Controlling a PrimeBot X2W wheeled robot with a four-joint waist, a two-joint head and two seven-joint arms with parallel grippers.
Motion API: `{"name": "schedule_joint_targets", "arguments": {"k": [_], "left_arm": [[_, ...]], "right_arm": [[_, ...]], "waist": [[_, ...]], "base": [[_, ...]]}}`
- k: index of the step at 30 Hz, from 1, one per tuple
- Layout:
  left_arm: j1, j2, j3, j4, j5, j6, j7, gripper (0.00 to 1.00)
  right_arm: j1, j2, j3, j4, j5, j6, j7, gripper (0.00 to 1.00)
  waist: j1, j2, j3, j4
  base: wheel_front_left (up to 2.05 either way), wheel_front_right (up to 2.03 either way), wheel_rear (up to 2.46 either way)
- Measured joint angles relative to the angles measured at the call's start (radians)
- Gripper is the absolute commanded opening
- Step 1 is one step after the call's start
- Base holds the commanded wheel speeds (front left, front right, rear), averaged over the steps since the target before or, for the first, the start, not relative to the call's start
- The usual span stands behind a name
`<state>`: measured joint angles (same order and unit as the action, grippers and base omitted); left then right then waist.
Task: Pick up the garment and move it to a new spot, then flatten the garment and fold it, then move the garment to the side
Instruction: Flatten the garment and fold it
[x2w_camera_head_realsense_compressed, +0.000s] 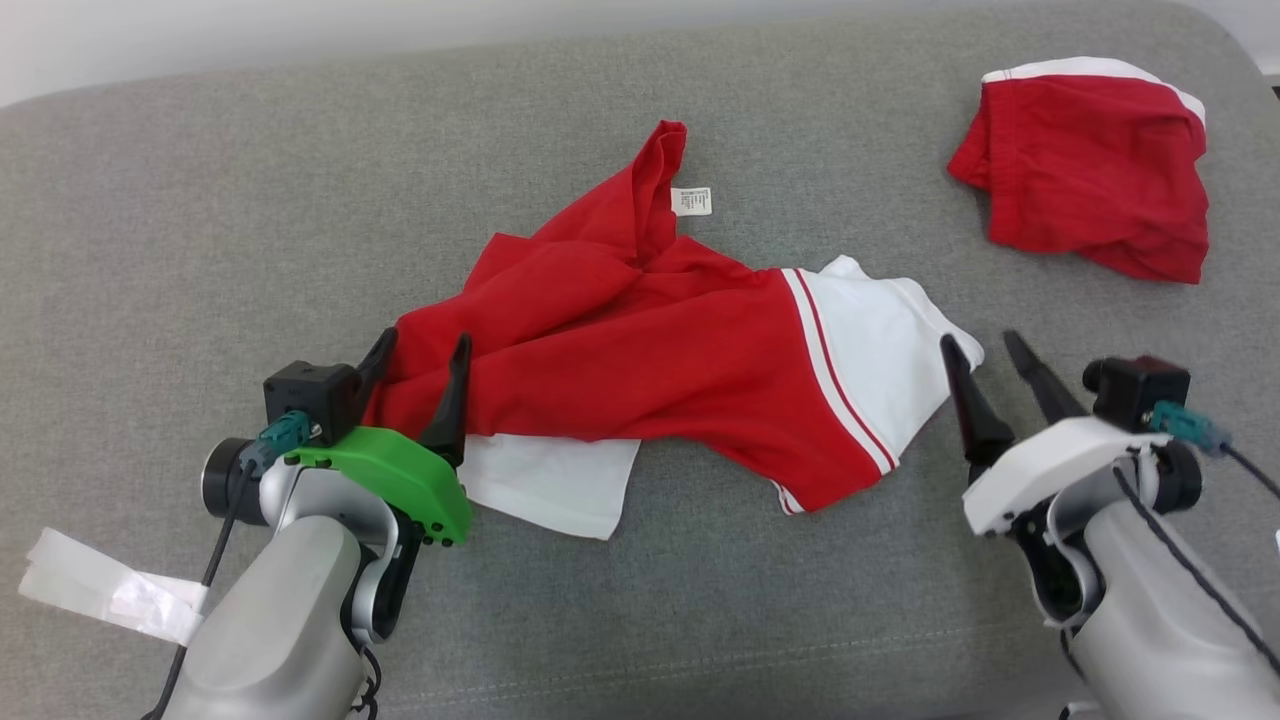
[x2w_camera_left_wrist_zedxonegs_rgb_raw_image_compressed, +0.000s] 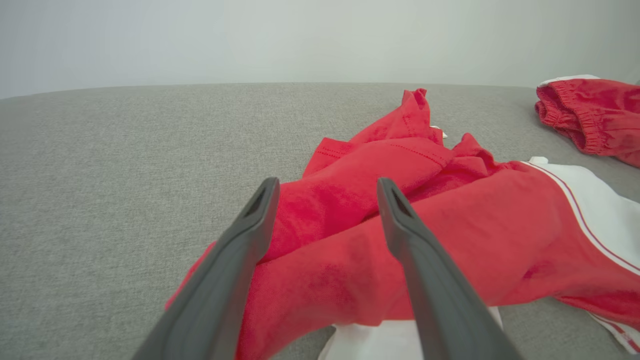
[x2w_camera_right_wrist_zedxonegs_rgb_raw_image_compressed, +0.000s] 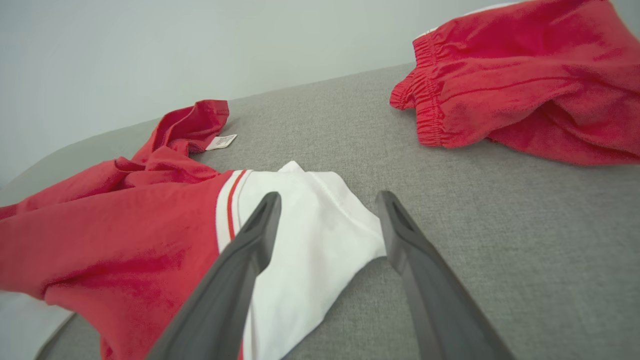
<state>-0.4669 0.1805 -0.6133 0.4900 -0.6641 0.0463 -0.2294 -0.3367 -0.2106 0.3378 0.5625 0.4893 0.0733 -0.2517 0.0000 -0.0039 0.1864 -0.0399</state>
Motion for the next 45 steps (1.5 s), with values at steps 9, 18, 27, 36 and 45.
{"name": "schedule_joint_targets", "arguments": {"k": [9,18,27,36,45], "left_arm": [[0.039,-0.011,-0.041,-0.024,0.008,-0.011,-0.002,1.00],[0.056,-0.017,-0.049,-0.027,0.008,-0.011,-0.002,1.00],[0.056,-0.017,-0.051,-0.043,0.009,-0.011,-0.002,1.00],[0.057,-0.016,-0.059,-0.047,0.011,-0.011,-0.002,1.00],[0.057,-0.017,-0.060,-0.049,0.011,-0.011,-0.002,1.00]], "right_arm": [[0.087,0.104,-0.018,0.009,0.162,0.033,0.001,1.00],[0.138,0.120,-0.003,-0.026,0.262,0.041,0.061,1.00],[0.162,0.141,0.005,-0.024,0.370,0.045,0.143,1.00],[0.176,0.146,-0.019,-0.038,0.481,0.050,0.202,1.00],[0.157,0.150,-0.005,-0.045,0.508,0.050,0.243,0.00]], "waist": [[0.0000,0.0000,-0.007,0.002],[0.0000,0.0000,-0.007,-0.006],[0.0000,0.0000,-0.010,-0.012],[0.0000,0.0000,-0.009,0.002],[0.0000,0.0000,-0.013,0.010]], "base": [[0.00,0.00,0.00],[0.00,0.00,0.00],[0.00,0.00,0.00],[0.00,0.00,0.00],[0.00,0.00,0.00]]}}
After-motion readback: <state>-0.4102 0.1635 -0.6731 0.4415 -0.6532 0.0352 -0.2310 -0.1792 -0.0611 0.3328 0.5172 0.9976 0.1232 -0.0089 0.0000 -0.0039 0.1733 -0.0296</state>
